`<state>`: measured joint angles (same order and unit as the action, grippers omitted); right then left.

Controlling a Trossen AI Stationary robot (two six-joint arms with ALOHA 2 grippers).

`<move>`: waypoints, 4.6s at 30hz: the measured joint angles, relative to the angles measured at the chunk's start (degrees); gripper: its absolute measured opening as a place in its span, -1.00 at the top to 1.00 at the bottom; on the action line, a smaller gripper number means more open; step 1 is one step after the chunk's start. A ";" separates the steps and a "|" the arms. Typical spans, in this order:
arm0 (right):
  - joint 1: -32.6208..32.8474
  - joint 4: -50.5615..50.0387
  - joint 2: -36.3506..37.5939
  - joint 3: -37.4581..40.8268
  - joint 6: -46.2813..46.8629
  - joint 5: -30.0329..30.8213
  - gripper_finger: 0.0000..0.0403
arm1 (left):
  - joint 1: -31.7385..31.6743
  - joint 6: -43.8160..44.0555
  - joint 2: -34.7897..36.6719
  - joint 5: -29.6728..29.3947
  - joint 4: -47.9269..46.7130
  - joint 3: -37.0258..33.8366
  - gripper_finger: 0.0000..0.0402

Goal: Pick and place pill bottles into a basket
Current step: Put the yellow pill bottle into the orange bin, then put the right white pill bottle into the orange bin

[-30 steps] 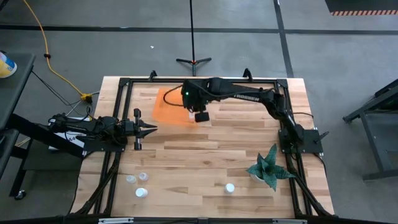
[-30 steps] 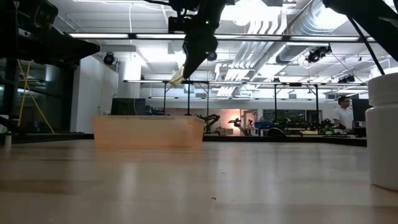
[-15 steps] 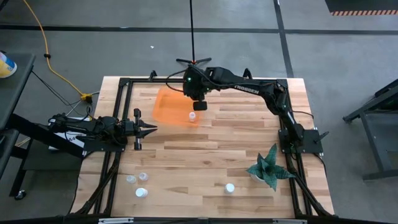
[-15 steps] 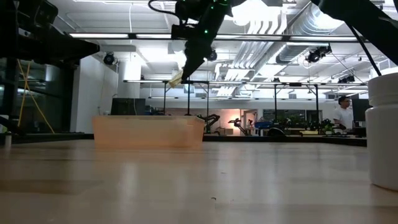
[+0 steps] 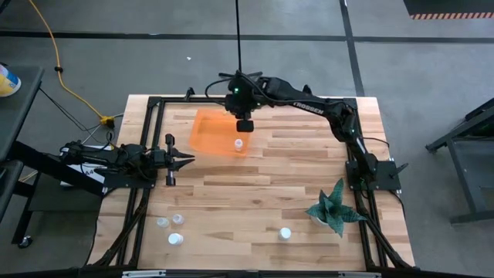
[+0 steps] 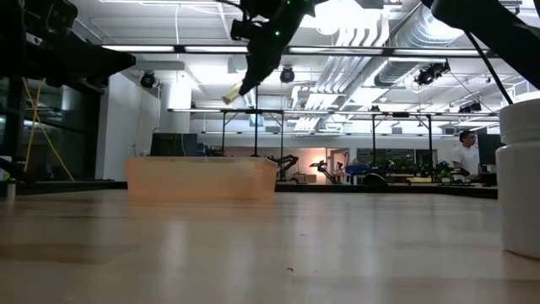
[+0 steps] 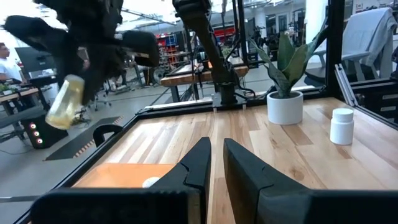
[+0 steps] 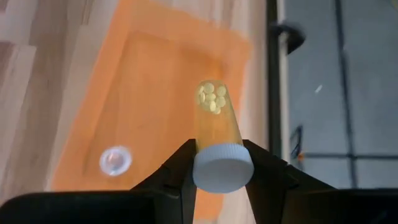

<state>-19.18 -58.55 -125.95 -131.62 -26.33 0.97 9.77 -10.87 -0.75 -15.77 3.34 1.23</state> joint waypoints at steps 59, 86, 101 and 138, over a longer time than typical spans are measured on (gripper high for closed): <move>0.08 -15.52 -11.76 0.16 0.36 4.46 0.45 | -0.01 0.02 -0.02 -0.44 -1.93 0.01 0.61; 0.22 -14.88 -12.26 0.16 0.77 4.83 0.34 | 0.01 0.02 -0.02 -0.39 -1.96 0.01 0.61; 0.06 -17.88 -11.66 -3.10 0.89 7.44 0.19 | -0.01 0.01 -0.02 -0.39 -1.98 -0.01 0.61; 44.82 -10.72 10.42 17.54 35.30 7.55 0.38 | 0.01 0.04 -0.02 -0.39 -1.98 -0.01 0.61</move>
<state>25.64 -69.27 -115.52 -114.08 8.97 8.53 9.78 -10.83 -0.78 -16.16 1.37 1.22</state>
